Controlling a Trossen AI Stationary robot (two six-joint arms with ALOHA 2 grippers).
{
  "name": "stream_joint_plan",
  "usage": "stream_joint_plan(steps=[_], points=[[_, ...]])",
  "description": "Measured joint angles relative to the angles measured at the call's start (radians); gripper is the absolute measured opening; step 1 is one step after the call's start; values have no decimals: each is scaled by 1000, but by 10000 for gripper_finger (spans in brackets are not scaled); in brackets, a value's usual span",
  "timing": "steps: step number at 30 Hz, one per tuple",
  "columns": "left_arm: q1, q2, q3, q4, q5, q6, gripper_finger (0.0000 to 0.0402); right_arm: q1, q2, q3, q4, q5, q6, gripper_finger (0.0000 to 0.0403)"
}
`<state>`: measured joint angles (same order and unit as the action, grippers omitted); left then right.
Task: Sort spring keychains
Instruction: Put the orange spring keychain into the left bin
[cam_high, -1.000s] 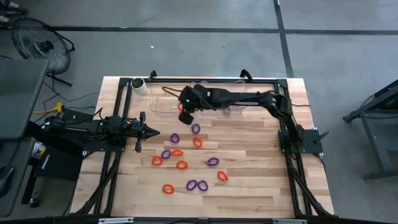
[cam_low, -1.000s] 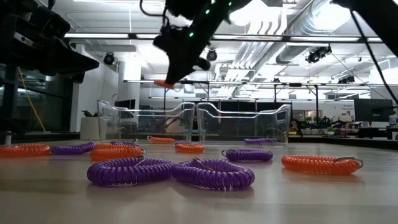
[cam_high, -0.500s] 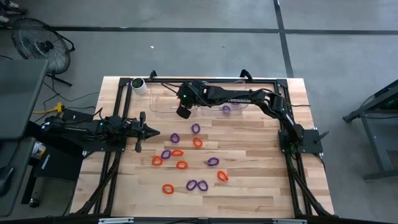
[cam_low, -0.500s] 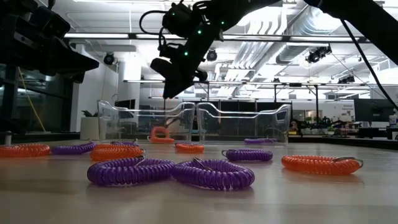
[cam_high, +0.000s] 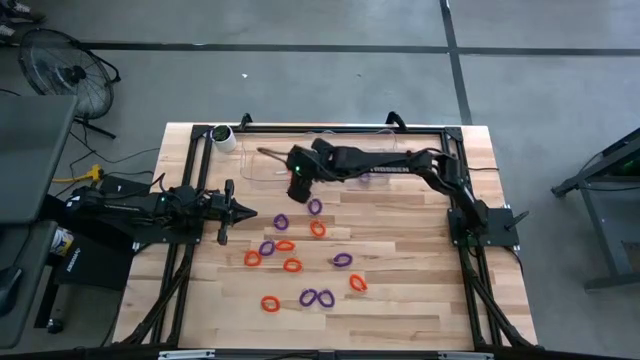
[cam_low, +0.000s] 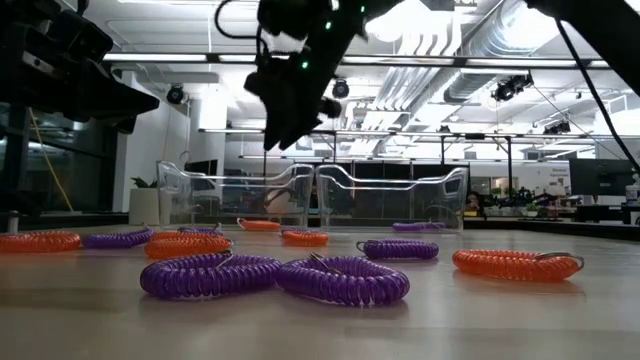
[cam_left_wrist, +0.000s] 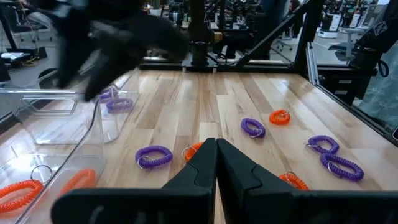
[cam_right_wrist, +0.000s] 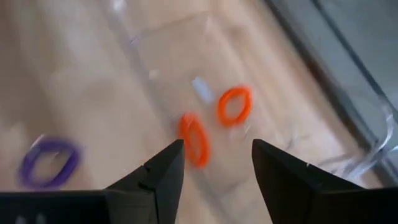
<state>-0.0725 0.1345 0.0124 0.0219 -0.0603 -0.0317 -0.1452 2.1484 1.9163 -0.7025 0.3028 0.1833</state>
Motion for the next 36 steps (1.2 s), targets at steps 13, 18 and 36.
stream_joint_plan(steps=[13, 18, 36], points=[[0, 0, 0, 0, 0, 0, 3, 153, -100, -1, -482, -129, 284, 183], [0, 0, 0, 0, 0, 0, 3, 215, -103, -1, -637, -160, 389, 183], [0, 0, 0, 0, 0, 0, 3, 481, -110, -1, -785, -204, 607, 183]])
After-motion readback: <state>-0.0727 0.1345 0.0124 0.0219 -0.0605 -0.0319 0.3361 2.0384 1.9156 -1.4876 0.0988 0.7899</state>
